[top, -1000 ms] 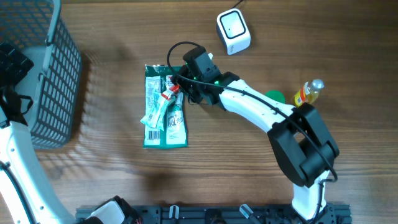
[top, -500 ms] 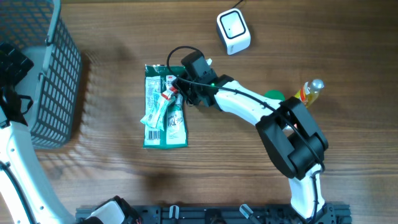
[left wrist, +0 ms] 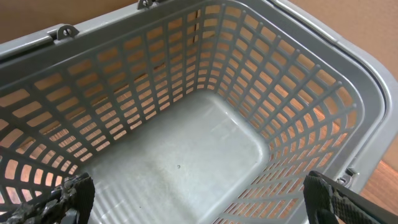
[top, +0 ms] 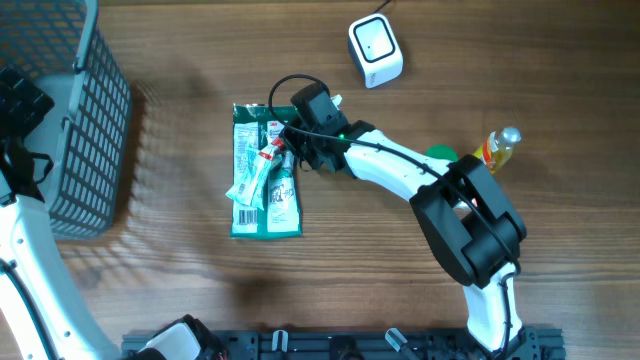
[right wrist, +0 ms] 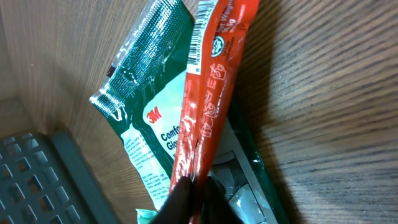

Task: Scan the item barcode
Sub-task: 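Move the right gripper to the red stick packet and grasp it, then lift the red stick packet with the right gripper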

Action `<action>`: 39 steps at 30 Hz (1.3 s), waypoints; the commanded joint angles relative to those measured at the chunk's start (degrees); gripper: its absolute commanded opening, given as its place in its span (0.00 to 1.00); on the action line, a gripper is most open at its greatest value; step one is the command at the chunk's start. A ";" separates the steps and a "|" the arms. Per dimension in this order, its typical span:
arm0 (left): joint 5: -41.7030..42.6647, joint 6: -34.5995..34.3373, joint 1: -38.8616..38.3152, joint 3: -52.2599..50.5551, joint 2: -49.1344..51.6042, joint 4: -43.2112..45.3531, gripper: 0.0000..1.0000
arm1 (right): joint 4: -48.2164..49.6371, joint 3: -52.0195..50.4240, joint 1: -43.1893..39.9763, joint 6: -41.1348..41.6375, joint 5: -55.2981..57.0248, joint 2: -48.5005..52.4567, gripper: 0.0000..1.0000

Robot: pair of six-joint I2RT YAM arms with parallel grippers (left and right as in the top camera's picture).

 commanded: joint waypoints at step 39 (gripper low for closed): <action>0.28 1.07 0.24 0.33 -0.09 0.13 1.00 | -39.28 -0.87 -4.66 -97.77 -20.35 -15.32 0.04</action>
